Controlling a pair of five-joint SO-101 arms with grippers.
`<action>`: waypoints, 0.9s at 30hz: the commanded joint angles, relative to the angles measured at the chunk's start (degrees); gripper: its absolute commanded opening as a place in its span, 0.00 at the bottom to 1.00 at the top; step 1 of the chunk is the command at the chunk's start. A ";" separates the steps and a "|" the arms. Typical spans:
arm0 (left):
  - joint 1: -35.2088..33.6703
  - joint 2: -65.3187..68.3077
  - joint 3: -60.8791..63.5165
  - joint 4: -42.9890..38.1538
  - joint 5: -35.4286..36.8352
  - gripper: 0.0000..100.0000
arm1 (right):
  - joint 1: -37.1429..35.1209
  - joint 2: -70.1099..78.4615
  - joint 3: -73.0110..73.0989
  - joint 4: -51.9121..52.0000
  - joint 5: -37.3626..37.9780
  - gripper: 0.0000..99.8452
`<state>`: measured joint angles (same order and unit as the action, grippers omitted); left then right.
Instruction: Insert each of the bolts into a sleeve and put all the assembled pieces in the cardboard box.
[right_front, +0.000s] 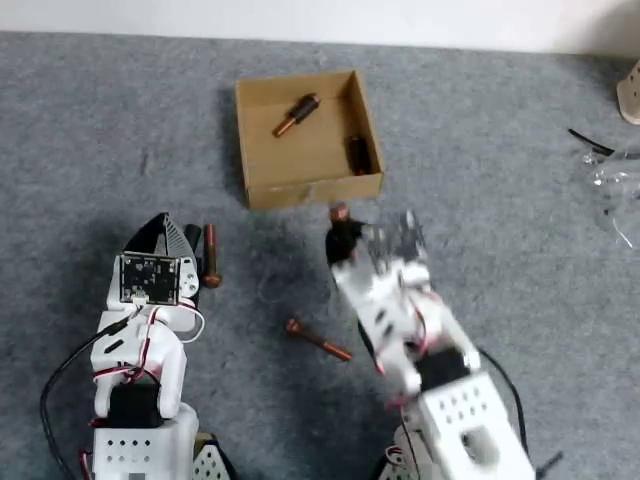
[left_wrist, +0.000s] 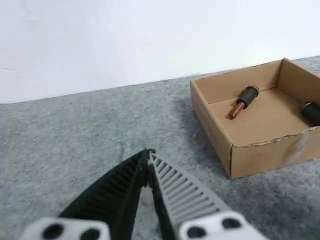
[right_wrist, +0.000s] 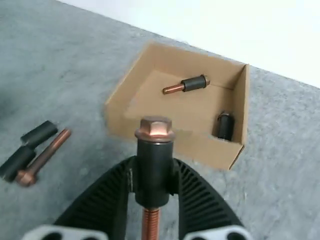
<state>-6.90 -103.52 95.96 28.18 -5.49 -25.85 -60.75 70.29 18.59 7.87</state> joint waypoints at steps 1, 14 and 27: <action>0.66 0.13 1.27 -1.49 -0.62 0.01 | 2.77 21.76 -22.29 -2.86 0.62 0.00; 0.66 0.13 1.27 -1.58 -0.70 0.01 | 9.80 73.36 -76.35 14.29 0.53 0.00; 0.75 0.13 1.27 -1.58 -0.70 0.01 | 11.38 95.60 -100.35 24.75 0.53 0.01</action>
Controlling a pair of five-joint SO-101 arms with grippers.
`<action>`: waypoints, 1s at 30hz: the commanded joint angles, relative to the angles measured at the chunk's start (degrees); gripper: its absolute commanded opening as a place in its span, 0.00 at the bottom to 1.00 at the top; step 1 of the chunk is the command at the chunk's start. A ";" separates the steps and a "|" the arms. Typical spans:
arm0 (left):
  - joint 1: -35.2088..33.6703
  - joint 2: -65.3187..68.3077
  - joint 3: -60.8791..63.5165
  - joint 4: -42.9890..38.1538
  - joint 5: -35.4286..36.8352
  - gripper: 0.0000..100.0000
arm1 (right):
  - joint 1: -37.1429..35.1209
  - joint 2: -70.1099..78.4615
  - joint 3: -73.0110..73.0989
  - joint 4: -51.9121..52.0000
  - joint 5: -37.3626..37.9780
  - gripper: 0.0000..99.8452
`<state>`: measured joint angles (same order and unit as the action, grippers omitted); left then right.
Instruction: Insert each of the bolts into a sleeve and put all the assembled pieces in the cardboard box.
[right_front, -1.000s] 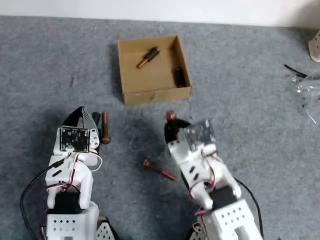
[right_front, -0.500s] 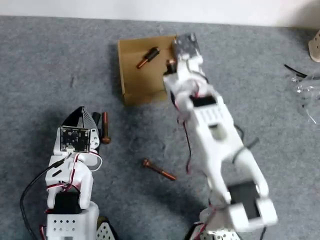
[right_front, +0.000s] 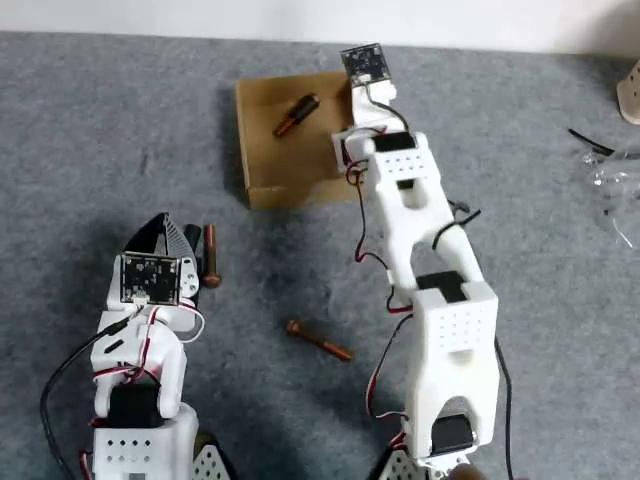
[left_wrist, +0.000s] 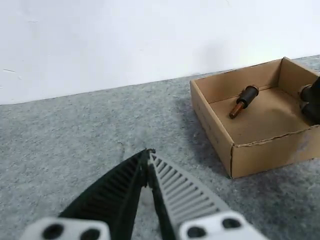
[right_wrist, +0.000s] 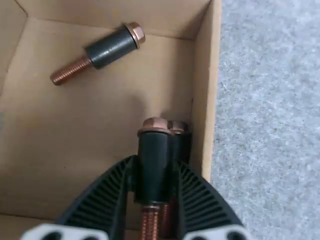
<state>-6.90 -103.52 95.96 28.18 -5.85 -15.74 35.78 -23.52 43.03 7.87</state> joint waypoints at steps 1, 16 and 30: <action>0.75 0.13 1.27 -1.58 -0.35 0.01 | 1.19 -0.66 -7.16 0.66 0.53 0.01; 0.75 0.13 1.27 -1.58 -0.35 0.01 | 1.19 -0.66 -7.69 1.01 0.35 0.25; 1.54 0.13 1.27 -1.58 -0.35 0.01 | 1.89 -6.64 -18.51 21.85 0.26 0.25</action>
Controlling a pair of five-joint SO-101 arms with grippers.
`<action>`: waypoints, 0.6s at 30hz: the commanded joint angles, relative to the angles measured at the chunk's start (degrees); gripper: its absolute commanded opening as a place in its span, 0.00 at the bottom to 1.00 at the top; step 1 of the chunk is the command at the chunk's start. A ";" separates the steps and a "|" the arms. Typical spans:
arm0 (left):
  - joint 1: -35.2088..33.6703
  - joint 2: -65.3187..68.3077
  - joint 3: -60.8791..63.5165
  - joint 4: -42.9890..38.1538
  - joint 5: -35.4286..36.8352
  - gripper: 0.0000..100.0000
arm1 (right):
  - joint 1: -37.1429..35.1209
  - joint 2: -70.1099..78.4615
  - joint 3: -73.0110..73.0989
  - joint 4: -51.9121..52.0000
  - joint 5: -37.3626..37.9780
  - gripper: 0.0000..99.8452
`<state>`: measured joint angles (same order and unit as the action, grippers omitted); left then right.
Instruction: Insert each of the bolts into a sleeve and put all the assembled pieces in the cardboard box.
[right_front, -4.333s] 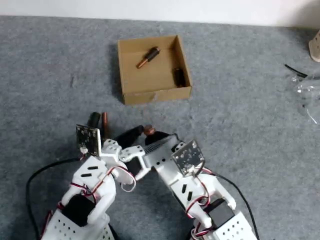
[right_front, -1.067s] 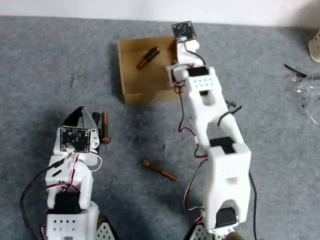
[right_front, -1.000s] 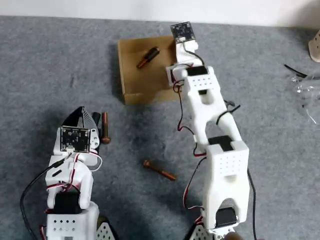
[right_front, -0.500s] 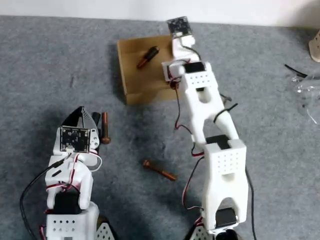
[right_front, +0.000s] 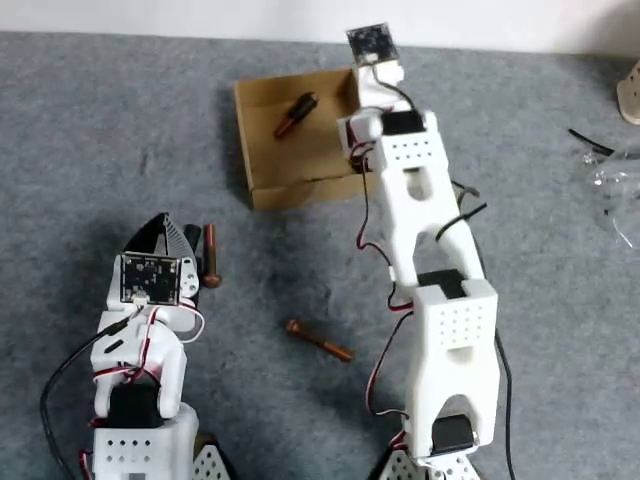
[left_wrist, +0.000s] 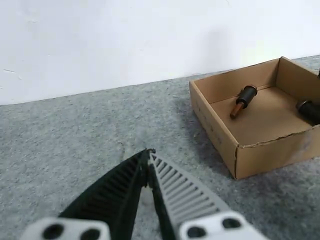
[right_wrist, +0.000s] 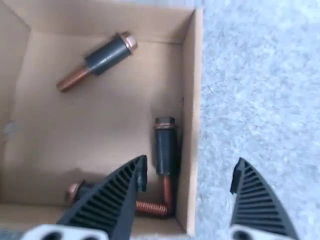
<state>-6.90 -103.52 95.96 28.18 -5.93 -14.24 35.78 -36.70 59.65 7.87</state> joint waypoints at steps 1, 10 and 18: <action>1.54 0.13 1.27 -1.58 -0.26 0.01 | 0.31 -7.34 -6.02 6.81 0.26 0.25; 1.54 0.13 1.27 -1.58 -0.26 0.01 | -2.15 -15.52 -11.03 23.08 0.26 0.25; 1.54 0.13 1.27 -1.58 -0.26 0.01 | -5.85 -23.96 -12.09 31.52 0.26 0.25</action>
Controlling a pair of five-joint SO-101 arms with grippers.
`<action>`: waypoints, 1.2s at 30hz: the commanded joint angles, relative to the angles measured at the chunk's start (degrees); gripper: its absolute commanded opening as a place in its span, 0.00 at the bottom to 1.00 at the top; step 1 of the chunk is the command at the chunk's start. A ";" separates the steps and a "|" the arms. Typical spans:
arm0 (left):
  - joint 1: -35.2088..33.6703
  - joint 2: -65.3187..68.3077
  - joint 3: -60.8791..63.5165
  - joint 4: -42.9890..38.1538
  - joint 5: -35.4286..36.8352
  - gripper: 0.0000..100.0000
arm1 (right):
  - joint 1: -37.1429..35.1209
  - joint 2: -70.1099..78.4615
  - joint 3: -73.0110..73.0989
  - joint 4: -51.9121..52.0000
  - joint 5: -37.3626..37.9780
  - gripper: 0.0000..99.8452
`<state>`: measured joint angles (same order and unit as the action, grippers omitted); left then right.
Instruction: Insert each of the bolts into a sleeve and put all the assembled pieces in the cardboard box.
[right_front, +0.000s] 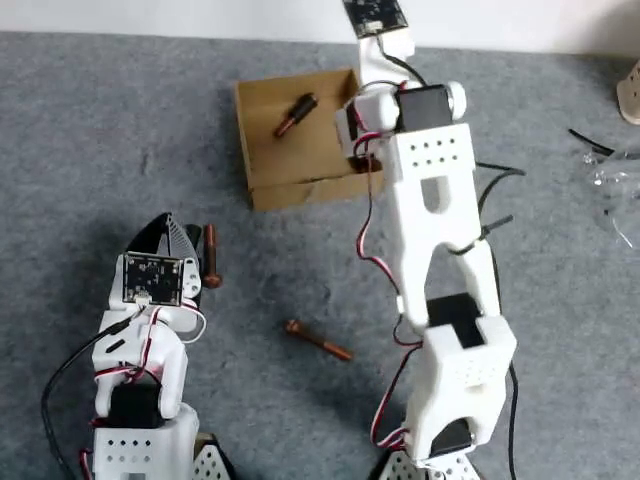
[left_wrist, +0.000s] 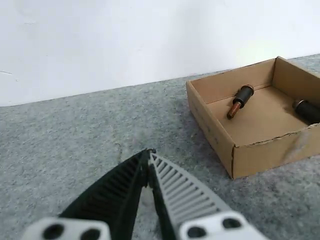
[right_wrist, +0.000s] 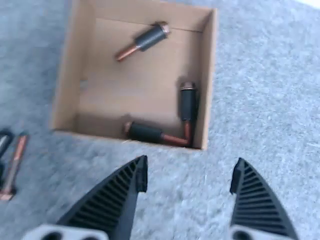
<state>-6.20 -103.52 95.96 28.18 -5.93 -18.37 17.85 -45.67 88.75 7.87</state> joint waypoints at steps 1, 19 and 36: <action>0.84 0.13 1.27 -1.58 -0.26 0.01 | -1.98 -6.99 -3.12 3.38 0.26 0.25; 0.84 0.13 1.27 -1.49 -0.26 0.01 | -5.93 -28.79 2.77 12.09 -3.78 0.25; 0.84 0.13 1.27 -1.58 -0.26 0.01 | -7.16 -56.04 42.86 1.54 -3.43 0.25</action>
<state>-6.20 -103.52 95.96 28.18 -5.93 -24.79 -32.18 -10.15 95.08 4.70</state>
